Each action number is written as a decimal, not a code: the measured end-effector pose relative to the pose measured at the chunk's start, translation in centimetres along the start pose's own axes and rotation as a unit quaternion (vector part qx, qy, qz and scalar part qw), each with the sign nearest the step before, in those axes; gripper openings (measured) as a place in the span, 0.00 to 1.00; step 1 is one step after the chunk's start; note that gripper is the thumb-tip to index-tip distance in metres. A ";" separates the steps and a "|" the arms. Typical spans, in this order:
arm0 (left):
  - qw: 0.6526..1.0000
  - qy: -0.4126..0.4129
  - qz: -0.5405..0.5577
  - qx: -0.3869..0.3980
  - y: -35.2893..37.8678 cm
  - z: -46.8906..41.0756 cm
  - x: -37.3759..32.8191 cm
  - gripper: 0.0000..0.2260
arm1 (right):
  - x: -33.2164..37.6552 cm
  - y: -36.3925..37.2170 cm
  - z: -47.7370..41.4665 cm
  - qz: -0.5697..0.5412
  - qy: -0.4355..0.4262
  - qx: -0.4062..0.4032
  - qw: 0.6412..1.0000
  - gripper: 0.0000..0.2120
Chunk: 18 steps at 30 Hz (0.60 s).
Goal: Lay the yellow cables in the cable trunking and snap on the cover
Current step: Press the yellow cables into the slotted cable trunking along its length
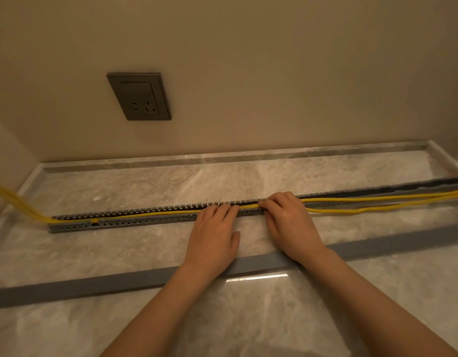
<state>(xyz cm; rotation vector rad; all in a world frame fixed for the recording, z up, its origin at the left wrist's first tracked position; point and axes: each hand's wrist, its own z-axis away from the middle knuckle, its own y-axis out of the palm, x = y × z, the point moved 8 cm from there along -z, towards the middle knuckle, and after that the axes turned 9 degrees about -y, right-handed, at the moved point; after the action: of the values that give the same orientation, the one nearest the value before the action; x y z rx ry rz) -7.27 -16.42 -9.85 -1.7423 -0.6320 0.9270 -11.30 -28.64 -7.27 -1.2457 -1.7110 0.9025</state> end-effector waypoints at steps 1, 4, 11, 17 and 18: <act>1.000 -0.001 -0.002 -0.002 0.0 0.1 0.0 0.21 | 0.1 0.1 -0.1 0.007 0.001 0.003 1.000 0.08; 1.000 -0.006 0.003 -0.005 0.0 0.1 -0.1 0.21 | 0.2 0.3 -0.5 0.022 0.004 0.018 1.000 0.05; 1.000 -0.024 -0.002 0.003 -0.3 -0.3 -0.1 0.21 | -0.1 0.6 -0.2 -0.018 0.026 0.010 0.999 0.07; 0.999 -0.038 -0.025 0.007 -0.4 -0.5 -0.2 0.21 | -0.6 0.9 0.8 -0.001 0.022 0.049 0.999 0.18; 0.999 -0.040 -0.028 0.007 -0.4 -0.6 -0.1 0.20 | -0.6 1.1 0.9 0.002 0.016 0.062 0.998 0.21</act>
<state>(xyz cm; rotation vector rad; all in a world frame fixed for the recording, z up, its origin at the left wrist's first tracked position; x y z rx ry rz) -6.82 -16.62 -9.30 -1.6731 -0.7205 0.9643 -11.65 -29.02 -8.71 -1.1759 -1.6029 0.9704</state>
